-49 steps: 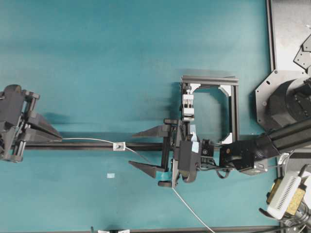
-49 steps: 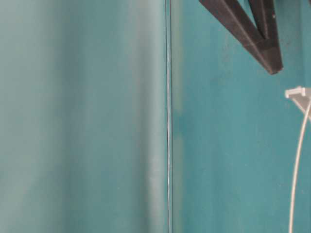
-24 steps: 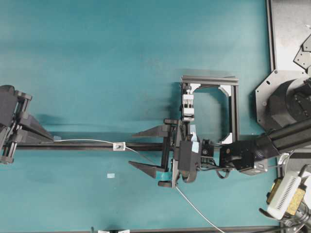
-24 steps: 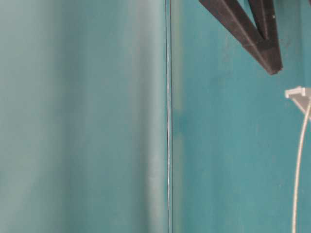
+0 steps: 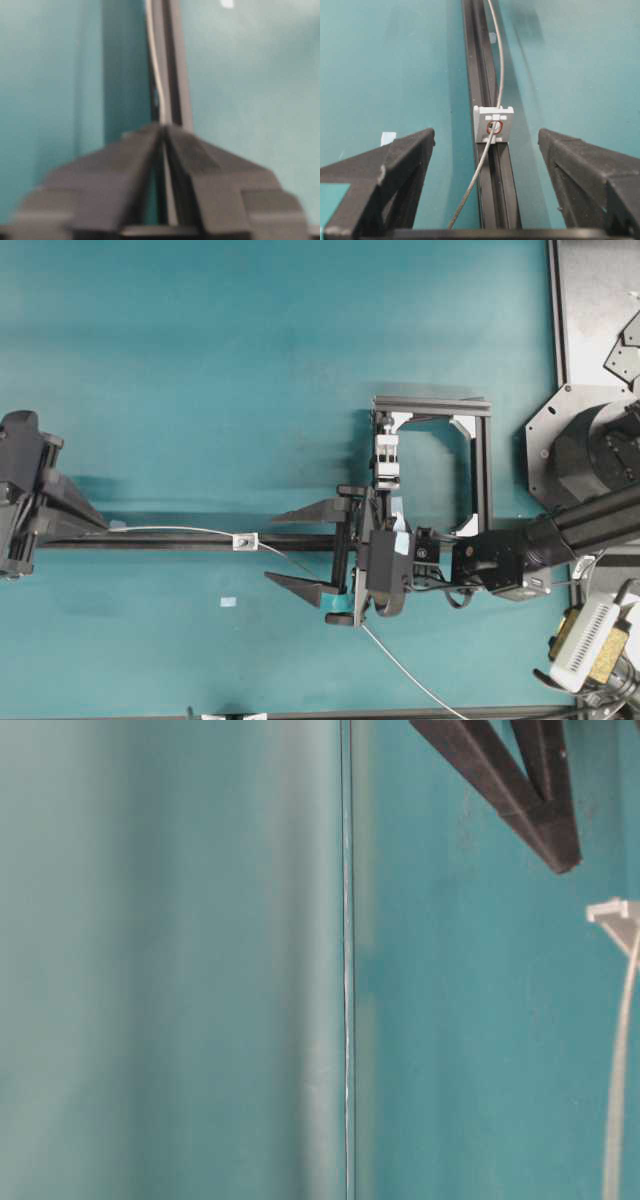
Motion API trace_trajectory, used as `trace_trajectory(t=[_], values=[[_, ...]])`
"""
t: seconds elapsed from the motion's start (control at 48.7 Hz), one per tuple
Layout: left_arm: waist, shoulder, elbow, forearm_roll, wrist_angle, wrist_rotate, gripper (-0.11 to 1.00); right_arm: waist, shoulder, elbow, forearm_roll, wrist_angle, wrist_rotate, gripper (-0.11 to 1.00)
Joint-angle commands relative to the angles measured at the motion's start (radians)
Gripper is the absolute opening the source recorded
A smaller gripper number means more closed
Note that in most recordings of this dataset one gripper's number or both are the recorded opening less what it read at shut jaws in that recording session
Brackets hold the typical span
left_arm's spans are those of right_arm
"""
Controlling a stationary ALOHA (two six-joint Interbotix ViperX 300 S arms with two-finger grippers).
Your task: Insert the wire into the hole on the right side and pull it with the left arm.
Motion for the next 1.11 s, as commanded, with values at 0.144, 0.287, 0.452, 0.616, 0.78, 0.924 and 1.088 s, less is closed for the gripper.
trace_trajectory(t=[0.144, 0.287, 0.452, 0.616, 0.78, 0.924, 1.088], values=[[-0.002, -0.023, -0.012, 0.002, -0.003, -0.012, 0.23, 0.000, -0.032, -0.008, -0.002, -0.005, 0.002, 0.91], [-0.002, -0.031, -0.009, 0.003, -0.003, -0.012, 0.66, 0.000, -0.032, -0.009, -0.002, -0.005, 0.002, 0.91], [0.002, -0.046, -0.008, 0.003, -0.003, -0.009, 0.88, -0.002, -0.032, -0.006, -0.002, -0.006, 0.002, 0.91], [0.020, -0.066, -0.005, 0.005, -0.003, -0.002, 0.88, -0.002, -0.032, -0.006, -0.002, -0.005, 0.002, 0.91], [0.057, -0.086, -0.002, 0.008, 0.000, 0.005, 0.88, 0.000, -0.032, -0.006, -0.002, -0.006, 0.000, 0.91], [0.091, -0.104, 0.012, 0.008, 0.002, 0.017, 0.88, -0.002, -0.035, -0.005, -0.002, -0.005, -0.003, 0.91], [0.135, -0.143, 0.038, 0.009, 0.002, 0.061, 0.87, -0.003, -0.049, 0.003, -0.002, -0.005, -0.011, 0.91]])
